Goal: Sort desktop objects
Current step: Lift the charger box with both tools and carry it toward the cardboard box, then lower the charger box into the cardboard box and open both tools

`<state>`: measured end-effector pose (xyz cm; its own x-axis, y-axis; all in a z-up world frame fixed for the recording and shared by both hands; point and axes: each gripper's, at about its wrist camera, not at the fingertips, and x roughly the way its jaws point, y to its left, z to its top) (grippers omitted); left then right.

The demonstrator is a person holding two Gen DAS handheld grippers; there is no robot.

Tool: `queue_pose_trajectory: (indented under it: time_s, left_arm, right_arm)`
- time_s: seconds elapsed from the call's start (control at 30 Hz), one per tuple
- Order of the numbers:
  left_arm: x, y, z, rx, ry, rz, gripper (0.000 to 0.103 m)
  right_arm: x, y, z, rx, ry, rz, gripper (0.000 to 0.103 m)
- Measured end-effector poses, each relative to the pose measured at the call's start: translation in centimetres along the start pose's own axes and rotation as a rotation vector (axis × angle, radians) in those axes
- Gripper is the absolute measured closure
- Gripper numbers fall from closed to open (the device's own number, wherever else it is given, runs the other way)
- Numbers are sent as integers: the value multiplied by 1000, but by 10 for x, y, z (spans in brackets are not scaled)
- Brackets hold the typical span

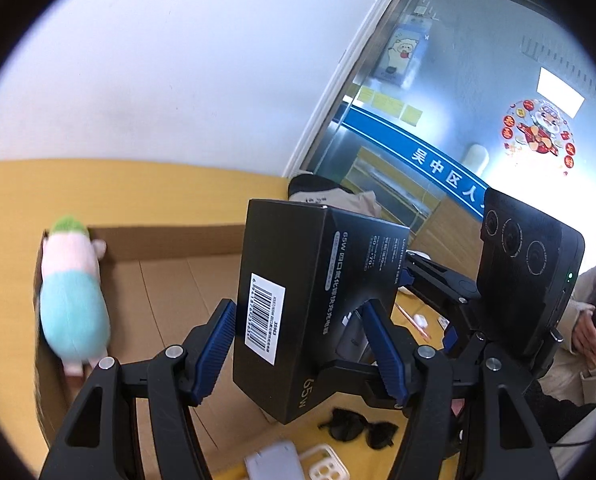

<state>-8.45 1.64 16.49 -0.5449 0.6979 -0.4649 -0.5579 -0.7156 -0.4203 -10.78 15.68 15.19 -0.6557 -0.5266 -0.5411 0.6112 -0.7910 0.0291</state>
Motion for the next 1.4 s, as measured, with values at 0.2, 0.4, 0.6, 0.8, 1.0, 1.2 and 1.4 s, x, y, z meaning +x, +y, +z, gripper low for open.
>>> queue_pose_trajectory:
  time_s: [0.2, 0.4, 0.6, 0.8, 1.0, 1.2, 1.4]
  left_arm:
    - [15, 16, 35, -3, -10, 23, 38]
    - [41, 35, 66, -39, 9, 32, 38]
    - [92, 72, 80, -97, 70, 54, 38]
    - [147, 119, 52, -213, 161, 66, 38]
    - [173, 151, 25, -321, 230, 101, 38]
    - [191, 165, 15, -368, 281, 138, 37]
    - [212, 169, 10, -386, 331, 175, 31]
  right_arm:
    - [30, -29, 36, -13, -3, 13, 1]
    - [68, -61, 65, -18, 20, 29, 1]
    - [119, -109, 73, 31, 66, 76, 1]
    - [179, -147, 40, 111, 138, 121, 1]
    - [232, -165, 0, 224, 222, 185, 1]
    - [265, -183, -8, 288, 283, 217, 1]
    - [278, -195, -26, 337, 339, 221, 1]
